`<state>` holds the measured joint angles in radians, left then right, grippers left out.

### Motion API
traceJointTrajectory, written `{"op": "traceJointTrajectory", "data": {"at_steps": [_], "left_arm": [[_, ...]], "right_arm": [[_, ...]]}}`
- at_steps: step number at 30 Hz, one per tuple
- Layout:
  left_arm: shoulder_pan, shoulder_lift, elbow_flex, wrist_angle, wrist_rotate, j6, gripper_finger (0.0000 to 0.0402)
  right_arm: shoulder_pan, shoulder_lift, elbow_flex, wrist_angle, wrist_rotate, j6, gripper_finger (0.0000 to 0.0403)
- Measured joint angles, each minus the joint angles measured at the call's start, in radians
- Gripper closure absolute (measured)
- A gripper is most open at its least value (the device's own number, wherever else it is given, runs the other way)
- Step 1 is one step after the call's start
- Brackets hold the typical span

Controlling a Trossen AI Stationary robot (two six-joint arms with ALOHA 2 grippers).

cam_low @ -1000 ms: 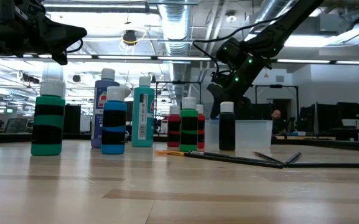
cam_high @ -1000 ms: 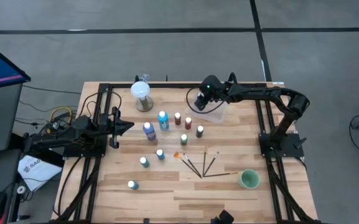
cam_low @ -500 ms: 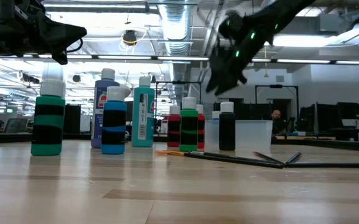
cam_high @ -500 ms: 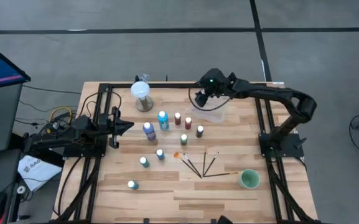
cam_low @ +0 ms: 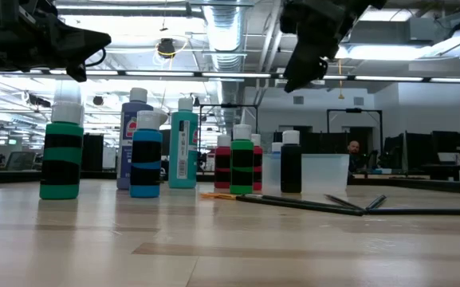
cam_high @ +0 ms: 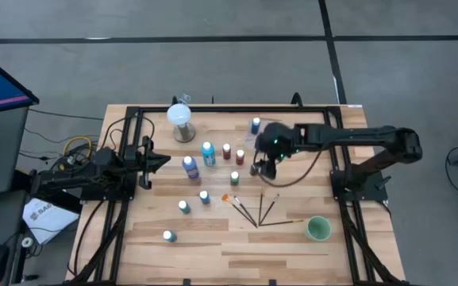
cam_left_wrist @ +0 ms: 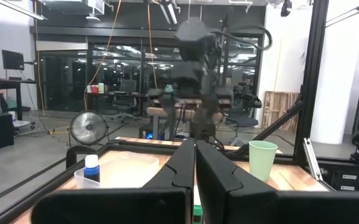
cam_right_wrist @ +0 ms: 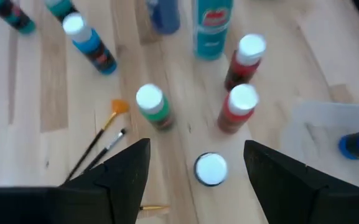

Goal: Pick & Place Paint Supplies
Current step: Put the small black paint bottle into the transparent bin

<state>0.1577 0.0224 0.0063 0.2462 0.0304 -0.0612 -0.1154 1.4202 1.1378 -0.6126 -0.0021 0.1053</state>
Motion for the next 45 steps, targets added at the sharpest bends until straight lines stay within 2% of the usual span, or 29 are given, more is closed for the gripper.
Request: {"op": "traceJointTrajectory", "data": {"at_steps": [4,11,16,19,22,30,36,41,45], "left_arm": [[0.000,0.000,0.000,0.003,0.000,0.000,0.0400],[0.000,0.000,0.000,0.004,0.000,0.000,0.0400],[0.000,0.000,0.000,0.005,0.000,0.000,0.0400],[0.000,0.000,0.000,0.007,0.000,0.000,0.0400],[0.000,0.000,0.000,0.008,0.000,0.000,0.0400],[0.000,0.000,0.000,0.010,0.000,0.000,0.0400],[0.000,0.000,0.000,0.010,0.000,0.000,0.0400],[0.000,0.000,0.000,0.010,0.000,0.000,0.0400],[0.000,0.000,0.000,0.010,0.000,0.000,0.0400]], "right_arm": [[0.026,0.076,0.000,0.004,0.029,-0.010,0.0148],[-0.004,0.207,-0.001,0.002,0.028,-0.026,0.0148],[-0.017,0.254,0.000,-0.014,0.021,-0.027,0.0148],[-0.018,0.256,-0.002,-0.014,0.024,-0.026,0.0152],[-0.018,0.249,0.000,-0.012,0.029,-0.026,0.0173],[-0.019,0.234,0.000,-0.018,0.030,-0.038,0.0295],[-0.023,0.234,0.000,-0.020,0.038,-0.052,0.0295],[-0.022,0.230,0.009,-0.037,0.089,-0.018,0.0295],[-0.024,0.180,0.061,-0.034,0.089,-0.018,0.0295]]}}
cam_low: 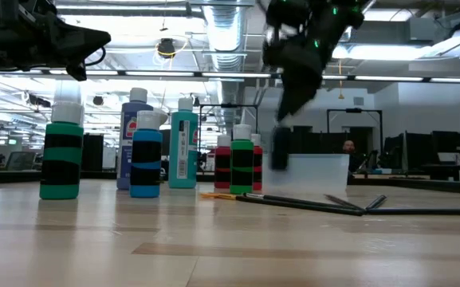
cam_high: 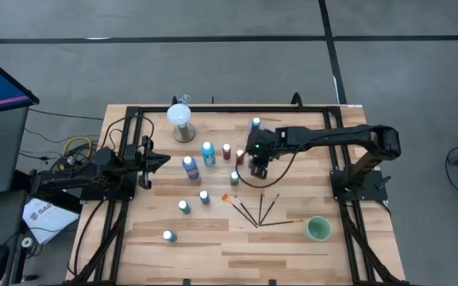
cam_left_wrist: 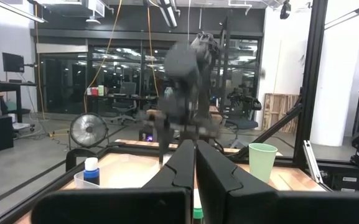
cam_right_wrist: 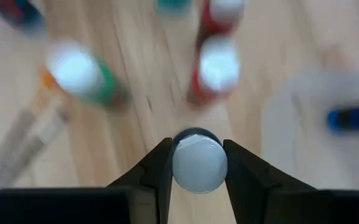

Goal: Pick & Place Paint Supplies
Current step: Put the small black paint bottle into the transparent bin

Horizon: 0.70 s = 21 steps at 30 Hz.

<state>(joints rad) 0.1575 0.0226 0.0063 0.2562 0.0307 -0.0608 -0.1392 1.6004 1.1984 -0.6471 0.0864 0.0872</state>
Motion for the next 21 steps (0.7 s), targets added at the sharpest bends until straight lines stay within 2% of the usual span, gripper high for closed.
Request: {"op": "traceJointTrajectory", "data": {"at_steps": [5,8,16,21], "left_arm": [[0.000,0.007,0.000,0.006,0.000,0.000,0.0400],[0.000,0.017,0.000,0.008,0.000,0.000,0.0400],[0.000,0.049,0.000,0.012,0.000,0.000,0.0400],[0.000,0.070,0.000,0.018,0.000,0.000,0.0400]], "right_arm": [[-0.036,-0.080,0.080,-0.021,0.010,0.006,0.0295],[-0.081,-0.110,0.128,-0.033,0.075,0.035,0.0295],[-0.223,-0.106,0.145,-0.107,0.099,0.064,0.0295],[-0.263,-0.080,0.136,-0.114,0.096,0.070,0.0295]]}}
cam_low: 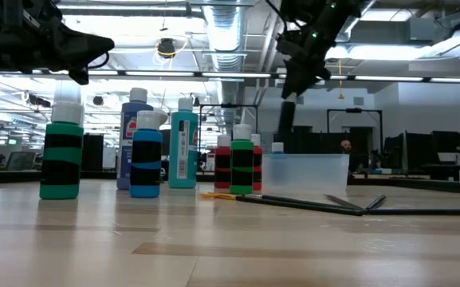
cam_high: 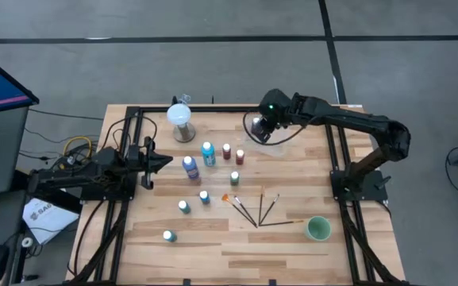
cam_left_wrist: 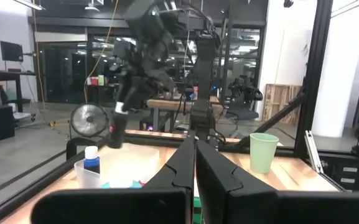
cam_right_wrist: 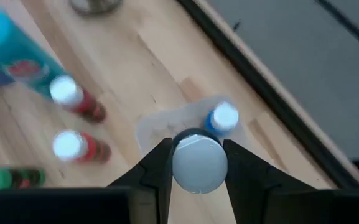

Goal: Pick & Place Paint Supplies
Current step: Put the small black paint bottle into the transparent bin

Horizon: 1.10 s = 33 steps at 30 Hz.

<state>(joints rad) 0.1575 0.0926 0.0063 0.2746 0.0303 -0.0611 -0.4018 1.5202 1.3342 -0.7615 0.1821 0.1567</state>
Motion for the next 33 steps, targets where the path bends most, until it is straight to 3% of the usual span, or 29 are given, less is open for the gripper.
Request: {"op": "traceJointTrajectory", "data": {"at_steps": [33], "left_arm": [[0.000,0.050,0.000,0.022,0.000,0.000,0.0400]], "right_arm": [[-0.041,0.302,0.004,0.175,-0.027,-0.033,0.0295]]}}
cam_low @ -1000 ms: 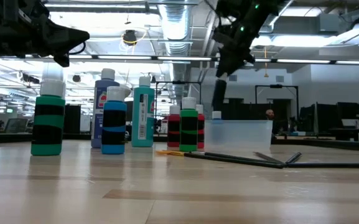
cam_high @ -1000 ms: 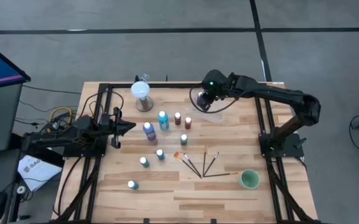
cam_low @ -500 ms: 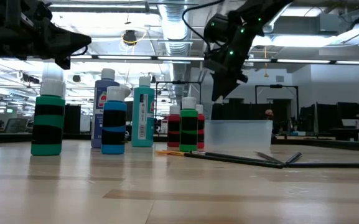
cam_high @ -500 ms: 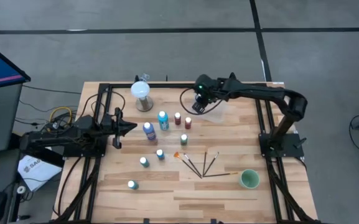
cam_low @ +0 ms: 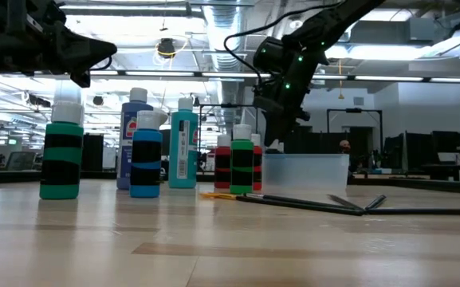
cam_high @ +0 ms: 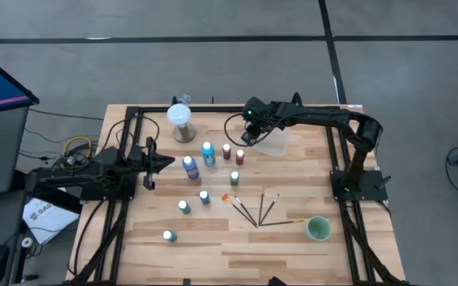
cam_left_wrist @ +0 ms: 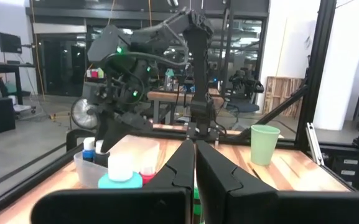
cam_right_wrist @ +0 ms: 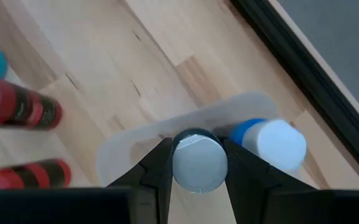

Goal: Pick & Place Paint Supplies
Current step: Put the small black paint bottle into the transparent bin, then put the small red paint bottle into the transparent bin

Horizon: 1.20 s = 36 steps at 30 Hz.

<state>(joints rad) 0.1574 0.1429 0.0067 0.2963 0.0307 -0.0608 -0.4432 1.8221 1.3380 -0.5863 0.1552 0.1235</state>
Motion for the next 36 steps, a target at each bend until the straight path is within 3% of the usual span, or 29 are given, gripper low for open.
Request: {"op": "traceJointTrajectory", "data": {"at_steps": [8,13,22,26,30,36], "left_arm": [[0.000,-0.053,0.000,-0.001,0.000,0.000,0.0400],[0.000,-0.143,0.000,0.007,0.000,0.000,0.0400],[0.000,-0.143,0.000,0.066,0.000,0.000,0.0400],[0.000,-0.143,0.000,0.067,0.000,0.000,0.0400],[0.000,-0.143,0.000,0.068,0.000,0.000,0.0400],[0.000,-0.143,0.000,0.069,0.000,0.000,0.0400]], "right_arm": [[-0.013,-0.001,0.000,-0.002,0.000,-0.002,0.0295],[-0.017,-0.001,0.000,-0.001,0.002,-0.001,0.0255],[-0.017,-0.002,0.001,-0.002,0.003,-0.038,0.0233],[-0.012,-0.035,0.066,-0.069,0.000,-0.052,0.0227],[0.020,-0.090,0.145,-0.123,-0.010,-0.055,0.0216],[0.130,-0.143,0.161,-0.139,-0.107,-0.094,0.0202]]}}
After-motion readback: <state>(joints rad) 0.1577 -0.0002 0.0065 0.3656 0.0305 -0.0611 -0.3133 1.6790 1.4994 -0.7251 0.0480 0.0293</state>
